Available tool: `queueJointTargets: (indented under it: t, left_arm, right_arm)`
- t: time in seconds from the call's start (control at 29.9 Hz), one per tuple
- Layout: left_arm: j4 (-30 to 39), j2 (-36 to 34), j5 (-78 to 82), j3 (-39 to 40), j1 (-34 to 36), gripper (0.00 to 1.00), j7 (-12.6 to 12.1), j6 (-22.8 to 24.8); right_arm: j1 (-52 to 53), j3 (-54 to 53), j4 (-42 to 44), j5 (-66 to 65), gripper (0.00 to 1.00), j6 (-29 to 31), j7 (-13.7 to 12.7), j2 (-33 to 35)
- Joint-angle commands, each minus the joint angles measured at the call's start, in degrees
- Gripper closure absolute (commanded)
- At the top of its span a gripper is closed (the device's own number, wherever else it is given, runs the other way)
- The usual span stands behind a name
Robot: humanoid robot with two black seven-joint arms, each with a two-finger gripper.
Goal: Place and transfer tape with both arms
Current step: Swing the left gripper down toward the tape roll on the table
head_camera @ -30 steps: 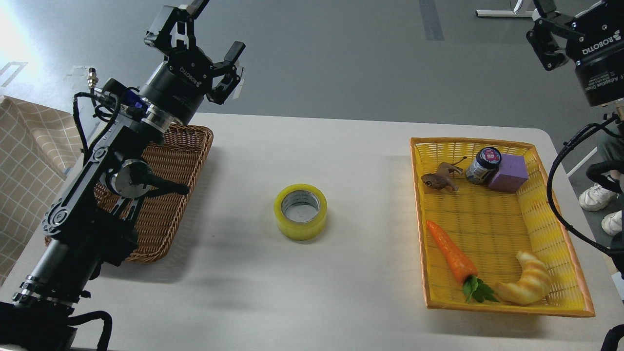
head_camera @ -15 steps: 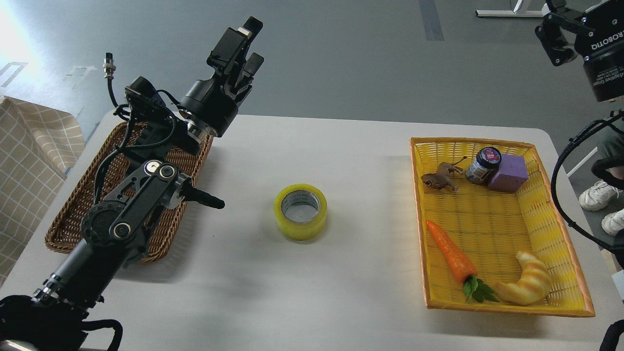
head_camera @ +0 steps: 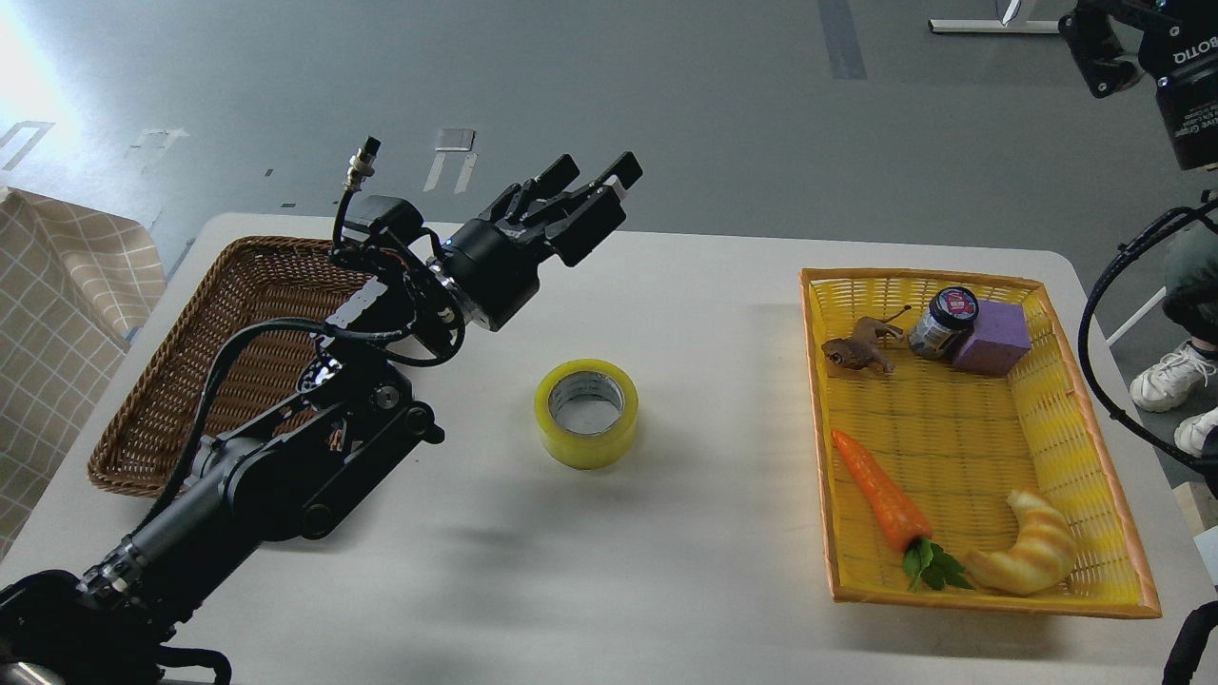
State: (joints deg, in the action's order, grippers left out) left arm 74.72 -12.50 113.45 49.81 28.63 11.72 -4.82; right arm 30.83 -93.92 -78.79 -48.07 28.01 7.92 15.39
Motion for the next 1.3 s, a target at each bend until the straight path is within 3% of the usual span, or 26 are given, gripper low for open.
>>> queueJointTargets:
  t: [0.0,0.1,0.33,0.5,0.7,0.8,1.04,1.27]
  left_arm:
    - [-0.72,-0.24,4.31,-3.40,-0.07,0.02,-5.37,0.07]
    - [-2.73,-0.24,5.55,-4.28,-0.07,0.02,-9.34,0.25]
    - [-5.99,-3.41,9.16,-8.33,-0.51,0.02,-10.58,0.25]
    - [-5.38,-6.39,9.33,-8.42,-3.22,0.02,-13.03,0.25]
    - [-2.92,-8.07,9.33,-8.33,-6.31,0.02,-13.83,0.25]
    - [-1.42,-7.72,9.68,-8.42,-6.84,0.02,-16.63,0.25]
    - [-1.16,-7.28,11.55,-12.63,-6.49,0.02,-19.19,0.25]
    - [-1.25,-6.75,11.55,-14.74,-5.61,0.02,-24.11,0.77]
  right_arm:
    - [0.81,0.05,0.83,-0.01,0.00,-0.01,-0.01,-0.36]
    - [1.34,0.31,1.19,-0.01,0.00,-0.01,-0.10,-0.80]
    - [2.39,0.31,1.63,-0.01,0.00,-0.01,-0.71,-1.95]
    - [3.88,0.49,3.29,-0.01,0.00,-0.01,-0.80,-1.95]
    - [4.33,0.49,3.38,-0.10,0.00,-0.01,-0.80,-1.86]
    - [4.50,0.58,3.74,-0.10,0.00,-0.01,-0.80,-1.86]
    - [5.21,0.58,4.18,-0.10,0.00,-0.01,-1.50,-1.86]
    - [5.12,0.58,4.18,-0.10,0.00,-0.01,-2.03,-1.68]
